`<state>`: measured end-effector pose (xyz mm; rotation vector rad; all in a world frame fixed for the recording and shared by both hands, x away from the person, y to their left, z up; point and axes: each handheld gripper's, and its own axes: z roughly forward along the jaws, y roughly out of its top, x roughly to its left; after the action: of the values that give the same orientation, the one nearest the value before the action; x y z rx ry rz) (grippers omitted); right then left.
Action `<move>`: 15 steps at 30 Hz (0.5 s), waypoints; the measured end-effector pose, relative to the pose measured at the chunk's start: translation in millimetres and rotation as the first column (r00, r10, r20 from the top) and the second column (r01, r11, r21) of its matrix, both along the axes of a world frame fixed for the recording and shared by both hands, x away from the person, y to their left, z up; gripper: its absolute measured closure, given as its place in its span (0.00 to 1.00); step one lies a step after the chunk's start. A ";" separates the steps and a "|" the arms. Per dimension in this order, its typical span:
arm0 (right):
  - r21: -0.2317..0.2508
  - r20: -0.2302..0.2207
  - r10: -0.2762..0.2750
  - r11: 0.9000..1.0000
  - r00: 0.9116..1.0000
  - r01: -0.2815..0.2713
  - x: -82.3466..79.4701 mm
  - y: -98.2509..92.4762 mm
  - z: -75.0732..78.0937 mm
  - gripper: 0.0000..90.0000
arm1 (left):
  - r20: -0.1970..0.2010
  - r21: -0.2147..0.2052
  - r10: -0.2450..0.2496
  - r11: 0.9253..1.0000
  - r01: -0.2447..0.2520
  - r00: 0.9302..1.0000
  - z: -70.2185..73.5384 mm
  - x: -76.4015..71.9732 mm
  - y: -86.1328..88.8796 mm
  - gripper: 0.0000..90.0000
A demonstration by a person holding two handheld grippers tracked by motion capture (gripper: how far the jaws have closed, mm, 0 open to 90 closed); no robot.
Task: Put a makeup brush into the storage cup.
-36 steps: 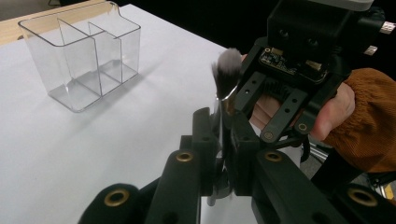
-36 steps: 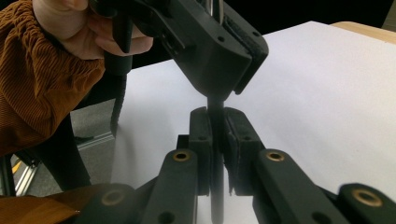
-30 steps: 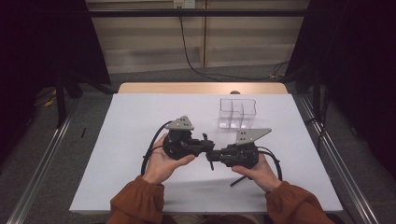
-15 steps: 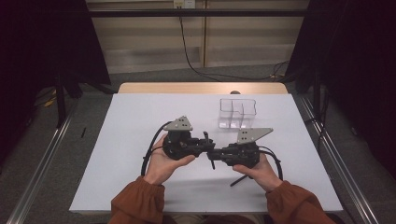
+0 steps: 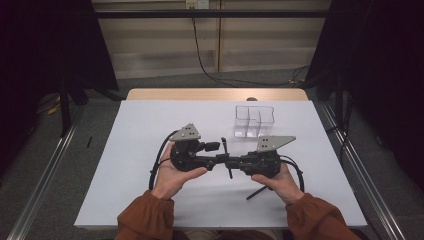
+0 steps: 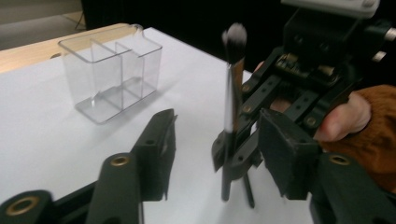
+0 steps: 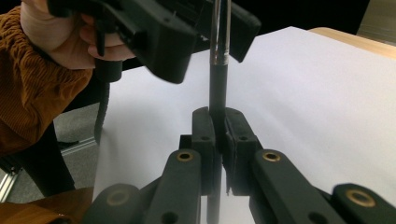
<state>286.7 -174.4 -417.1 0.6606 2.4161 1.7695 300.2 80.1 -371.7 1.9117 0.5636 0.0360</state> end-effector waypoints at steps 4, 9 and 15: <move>0.001 0.003 -0.006 1.000 1.000 0.006 0.6 -1.8 0.3 0.93 | 0.014 0.003 0.025 1.000 -0.025 1.000 -1.2 -1.3 4.2 0.38; 0.006 0.004 -0.015 1.000 1.000 0.015 1.2 -4.0 1.1 0.93 | 0.032 -0.006 0.054 0.999 -0.054 0.998 -1.0 -2.8 10.3 0.26; 0.018 0.003 -0.030 0.999 1.000 0.030 1.5 -8.3 2.6 0.93 | 0.036 -0.002 0.091 0.996 -0.091 0.995 -3.5 -3.0 18.7 0.17</move>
<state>288.2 -182.8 -414.5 0.6916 2.3776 1.7821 297.2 98.8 -375.2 1.8804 0.6255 0.1290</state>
